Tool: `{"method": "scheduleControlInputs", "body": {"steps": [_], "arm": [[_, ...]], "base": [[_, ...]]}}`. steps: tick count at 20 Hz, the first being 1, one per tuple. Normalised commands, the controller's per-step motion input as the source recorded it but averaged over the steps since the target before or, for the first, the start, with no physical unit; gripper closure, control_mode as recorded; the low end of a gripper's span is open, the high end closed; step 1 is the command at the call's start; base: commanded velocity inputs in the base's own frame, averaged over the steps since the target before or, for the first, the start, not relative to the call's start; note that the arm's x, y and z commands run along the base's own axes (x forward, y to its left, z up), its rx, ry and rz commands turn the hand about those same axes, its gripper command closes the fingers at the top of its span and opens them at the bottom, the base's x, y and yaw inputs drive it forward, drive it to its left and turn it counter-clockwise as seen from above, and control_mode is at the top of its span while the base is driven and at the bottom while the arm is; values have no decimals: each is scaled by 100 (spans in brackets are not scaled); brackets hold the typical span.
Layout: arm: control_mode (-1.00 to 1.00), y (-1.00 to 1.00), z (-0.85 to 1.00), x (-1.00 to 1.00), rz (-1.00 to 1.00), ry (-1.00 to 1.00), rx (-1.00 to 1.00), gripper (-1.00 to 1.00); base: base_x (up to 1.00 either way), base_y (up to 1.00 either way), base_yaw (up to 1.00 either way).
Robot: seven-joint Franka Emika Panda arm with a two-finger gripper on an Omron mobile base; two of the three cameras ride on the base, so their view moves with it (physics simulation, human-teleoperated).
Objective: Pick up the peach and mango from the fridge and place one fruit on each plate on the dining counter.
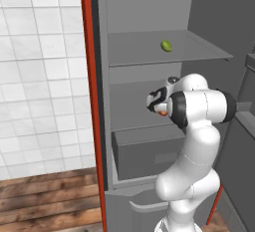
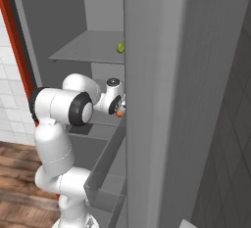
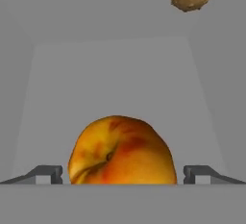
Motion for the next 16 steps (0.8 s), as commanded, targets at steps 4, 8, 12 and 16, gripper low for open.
{"method": "scheduleControlInputs", "body": {"steps": [4, 8, 12, 16], "arm": [[-100, 0, 0, 3, 0, 0, 0, -100], [-100, 0, 0, 0, 0, 3, 0, -100], [-100, 0, -5, 0, 0, 8, 0, 100], [-100, 0, -3, 0, 0, 6, 0, 100]], "base": [[0, 0, 0], [0, 0, 0], [0, 0, 0], [0, 0, 0]]}}
